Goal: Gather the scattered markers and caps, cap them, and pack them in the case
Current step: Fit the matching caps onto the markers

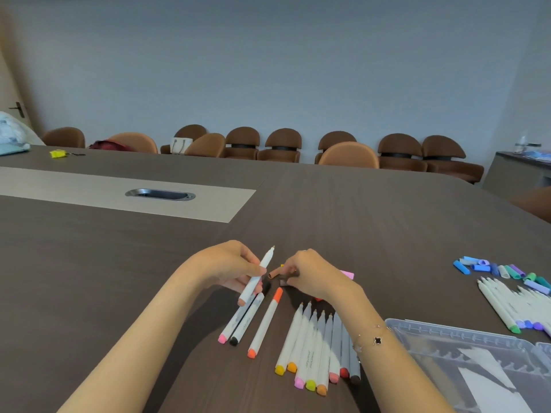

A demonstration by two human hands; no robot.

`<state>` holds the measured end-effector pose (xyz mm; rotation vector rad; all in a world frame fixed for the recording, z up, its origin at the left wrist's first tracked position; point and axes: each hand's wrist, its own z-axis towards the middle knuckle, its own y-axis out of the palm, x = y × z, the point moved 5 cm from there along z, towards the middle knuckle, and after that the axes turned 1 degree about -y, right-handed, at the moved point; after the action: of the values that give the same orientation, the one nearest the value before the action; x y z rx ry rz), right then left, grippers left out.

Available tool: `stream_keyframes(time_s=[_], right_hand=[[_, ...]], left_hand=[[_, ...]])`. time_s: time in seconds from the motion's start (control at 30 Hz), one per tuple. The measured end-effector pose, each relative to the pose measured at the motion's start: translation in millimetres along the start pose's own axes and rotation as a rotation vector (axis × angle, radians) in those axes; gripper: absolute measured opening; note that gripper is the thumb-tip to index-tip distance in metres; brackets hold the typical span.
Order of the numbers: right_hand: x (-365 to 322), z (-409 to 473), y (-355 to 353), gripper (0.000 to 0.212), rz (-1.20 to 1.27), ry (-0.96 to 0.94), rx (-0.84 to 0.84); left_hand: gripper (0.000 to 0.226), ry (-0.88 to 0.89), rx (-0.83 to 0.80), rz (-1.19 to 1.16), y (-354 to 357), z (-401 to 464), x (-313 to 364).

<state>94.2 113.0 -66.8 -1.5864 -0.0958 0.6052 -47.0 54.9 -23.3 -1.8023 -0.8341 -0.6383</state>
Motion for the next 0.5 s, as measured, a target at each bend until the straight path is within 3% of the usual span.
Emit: stream_keyframes(time_s=[0.13, 0.23, 0.4, 0.5], right_hand=[[-7, 9, 9, 0.046, -0.116, -0.108, 0.098], [-8, 17, 24, 0.053, -0.156, -0.098, 0.038], [-2, 20, 11, 0.018, -0.200, -0.034, 0.082], [2, 13, 3, 0.017, -0.191, -0.023, 0.092]], left_hand=[[0.008, 0.021, 0.011, -0.013, -4, -3, 0], [0.007, 0.023, 0.014, -0.021, -6, -4, 0], [0.009, 0.024, -0.008, -0.012, -5, -1, 0], [0.005, 0.020, -0.002, 0.008, -4, 1, 0]])
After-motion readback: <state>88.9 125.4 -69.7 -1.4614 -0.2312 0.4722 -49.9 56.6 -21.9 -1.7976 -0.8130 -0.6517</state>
